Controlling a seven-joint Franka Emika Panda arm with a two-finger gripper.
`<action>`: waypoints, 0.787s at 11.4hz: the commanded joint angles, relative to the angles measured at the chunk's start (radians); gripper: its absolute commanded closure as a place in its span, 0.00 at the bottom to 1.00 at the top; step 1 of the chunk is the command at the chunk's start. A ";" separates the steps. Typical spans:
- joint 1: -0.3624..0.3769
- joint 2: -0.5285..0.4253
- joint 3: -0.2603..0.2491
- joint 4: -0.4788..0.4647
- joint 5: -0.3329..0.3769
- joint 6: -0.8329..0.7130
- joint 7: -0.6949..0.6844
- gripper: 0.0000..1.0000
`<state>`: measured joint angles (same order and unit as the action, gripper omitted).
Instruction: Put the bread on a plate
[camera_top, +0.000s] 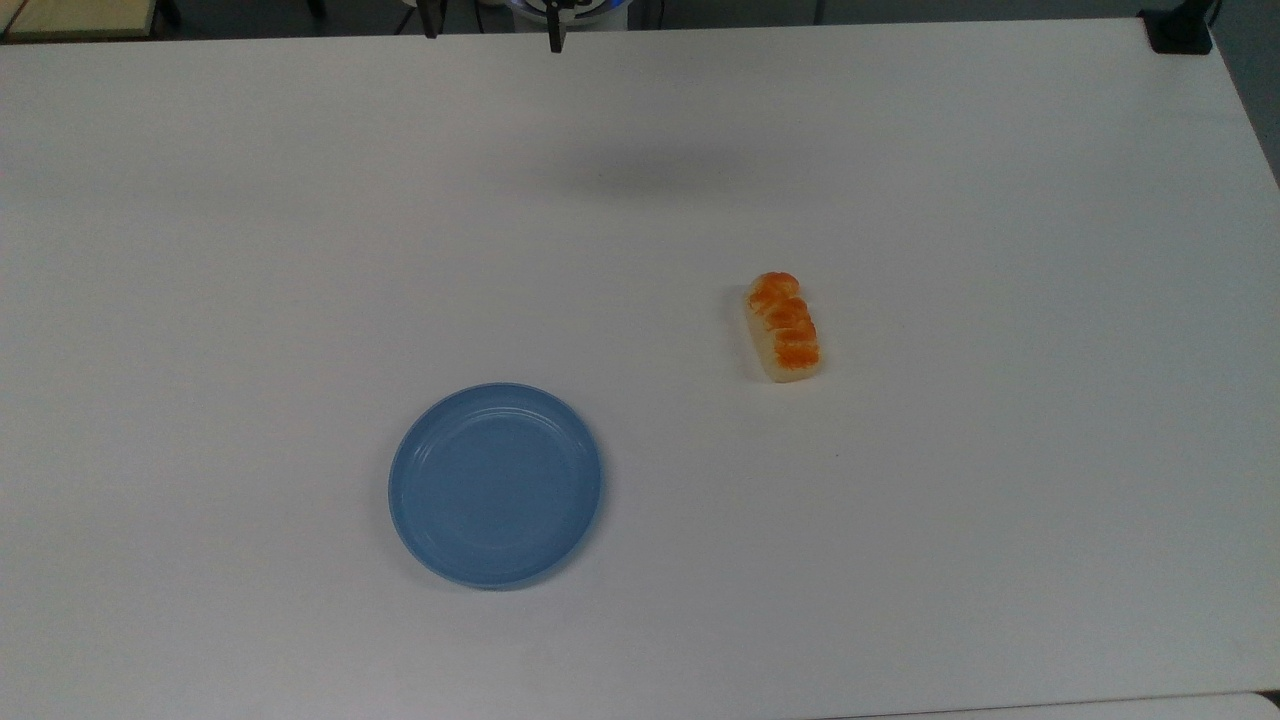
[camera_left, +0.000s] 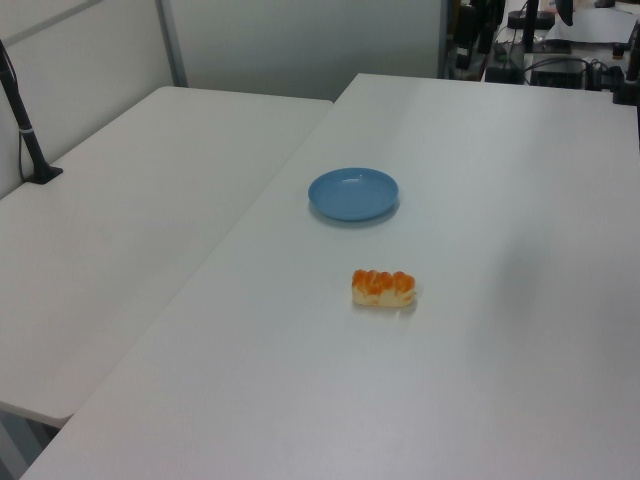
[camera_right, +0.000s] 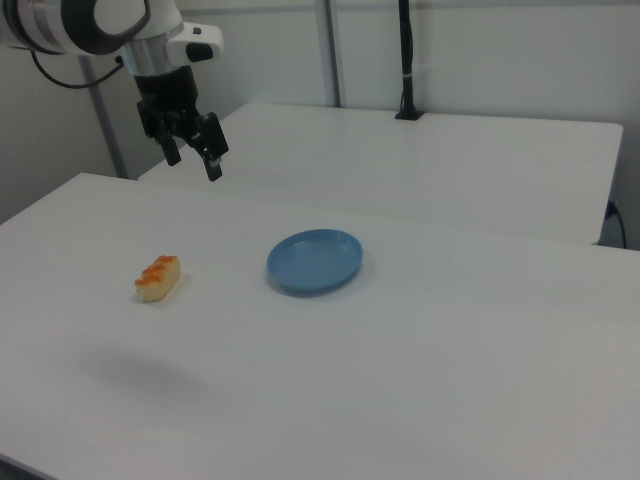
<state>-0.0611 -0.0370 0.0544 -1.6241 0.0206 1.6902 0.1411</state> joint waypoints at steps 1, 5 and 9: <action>-0.009 -0.026 -0.016 -0.031 0.016 -0.034 -0.140 0.00; -0.008 -0.024 -0.016 -0.033 0.016 -0.030 -0.141 0.00; -0.006 -0.021 -0.025 -0.031 0.016 -0.023 -0.143 0.00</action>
<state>-0.0734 -0.0372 0.0427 -1.6296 0.0206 1.6647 0.0244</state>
